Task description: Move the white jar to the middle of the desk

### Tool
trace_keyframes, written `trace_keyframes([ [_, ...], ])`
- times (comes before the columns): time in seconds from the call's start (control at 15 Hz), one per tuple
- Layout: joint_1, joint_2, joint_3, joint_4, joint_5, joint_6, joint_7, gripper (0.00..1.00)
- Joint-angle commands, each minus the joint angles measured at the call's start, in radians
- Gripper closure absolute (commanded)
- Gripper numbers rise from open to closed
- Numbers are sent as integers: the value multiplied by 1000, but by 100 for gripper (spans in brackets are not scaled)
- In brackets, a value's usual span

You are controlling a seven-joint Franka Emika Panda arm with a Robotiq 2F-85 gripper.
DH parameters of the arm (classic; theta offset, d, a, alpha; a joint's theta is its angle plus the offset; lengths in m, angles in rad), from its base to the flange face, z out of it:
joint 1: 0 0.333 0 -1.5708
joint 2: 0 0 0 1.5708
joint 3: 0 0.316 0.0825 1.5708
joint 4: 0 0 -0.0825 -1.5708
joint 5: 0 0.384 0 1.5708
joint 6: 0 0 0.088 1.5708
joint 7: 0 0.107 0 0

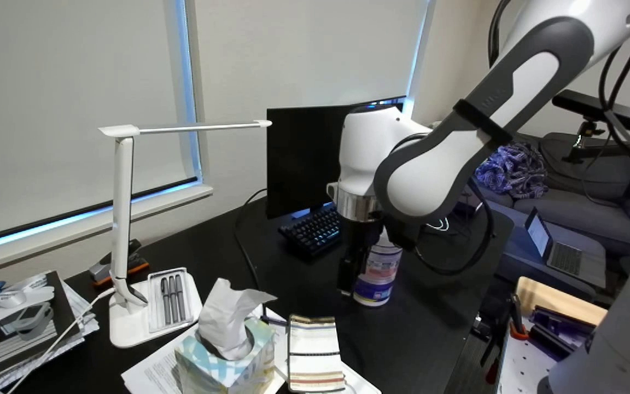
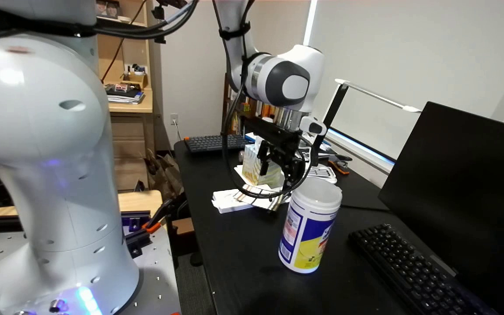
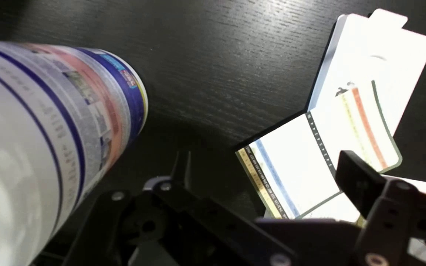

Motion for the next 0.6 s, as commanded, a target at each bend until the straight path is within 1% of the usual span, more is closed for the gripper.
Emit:
trace_keyframes([
  [0.0,-11,74,9,32,-28,43,-19,0],
  [0.07,-12,90,7,37,-37,57,-15,0],
  [0.2,-15,124,10,48,-13,78,-26,0],
  [0.47,-17,181,-8,54,-36,166,8,0],
  [0.53,-21,185,-13,50,-28,184,6,0],
])
